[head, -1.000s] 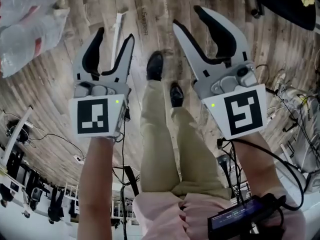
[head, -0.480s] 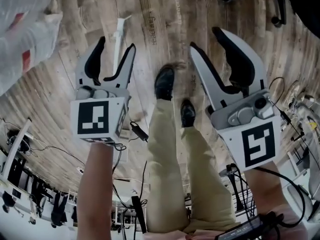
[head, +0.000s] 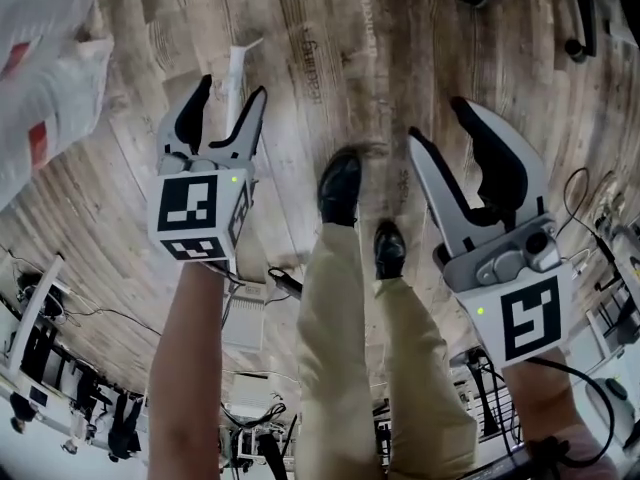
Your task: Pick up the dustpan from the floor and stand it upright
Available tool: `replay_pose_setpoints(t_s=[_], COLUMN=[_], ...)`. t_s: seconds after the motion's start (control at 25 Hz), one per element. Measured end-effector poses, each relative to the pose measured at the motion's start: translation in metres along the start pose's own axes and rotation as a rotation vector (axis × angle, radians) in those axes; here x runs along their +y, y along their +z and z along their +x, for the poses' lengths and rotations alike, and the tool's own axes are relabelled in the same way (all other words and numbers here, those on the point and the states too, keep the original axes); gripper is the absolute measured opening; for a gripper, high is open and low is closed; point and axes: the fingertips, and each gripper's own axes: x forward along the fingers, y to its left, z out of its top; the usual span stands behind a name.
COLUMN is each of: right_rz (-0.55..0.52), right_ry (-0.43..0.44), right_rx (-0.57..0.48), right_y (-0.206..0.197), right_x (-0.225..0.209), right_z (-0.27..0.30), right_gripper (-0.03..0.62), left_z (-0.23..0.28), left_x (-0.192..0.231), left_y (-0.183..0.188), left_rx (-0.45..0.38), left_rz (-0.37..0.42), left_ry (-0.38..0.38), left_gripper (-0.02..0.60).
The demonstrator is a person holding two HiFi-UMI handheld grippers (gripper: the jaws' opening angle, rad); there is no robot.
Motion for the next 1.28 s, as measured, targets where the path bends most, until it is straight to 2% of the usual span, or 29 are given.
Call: replay_pose_setpoints(t_s=[0.24,0.36,0.56,0.72,0.96,1.12,1.2,1.24,1.28], right_rz=[0.011,0.023,0.033,0.033,0.015,0.021,0.025,0.028,0.031], right_ry=[-0.017,-0.023,-0.040,-0.054,-0.083,-0.096,-0.104,-0.106,-0.107], right_rx=[0.034,0.051,0.063,0.080,0.083,0.086,0.091,0.098,0.103], right_y=[-0.032,-0.043,-0.050,-0.054,-0.050,-0.051,-0.052,-0.054,-0.054], right_x=[-0.010,-0.012,-0.018,-0.028,-0.041,-0.045,-0.046,-0.047,-0.047], right_z=[0.002,0.001,-0.003,-0.008,-0.011,-0.015,-0.018,-0.021,-0.023], right_gripper=[0.160,0.160,0.160,0.160,0.159,0.159,0.158,0.158,0.158], left_z=[0.028,0.041,0.061,0.074,0.087,0.095,0.095,0.095,0.094], left_x=[0.009,0.011,0.012,0.014,0.025,0.036,0.044,0.048,0.050], left_y=[-0.024,-0.035,-0.048,-0.058,-0.077,-0.091,-0.093,-0.093,-0.093], left_rx=[0.045,0.069,0.103,0.145,0.210,0.241,0.255,0.263,0.271], left_rz=[0.037,0.032,0.047,0.020,0.029,0.072,0.077,0.072,0.067], left_ry=[-0.004,-0.009,-0.016,-0.014,0.013,0.029,0.059,0.074,0.084], left_gripper=[0.265,0.265,0.265,0.265,0.262,0.223,0.174,0.126,0.112])
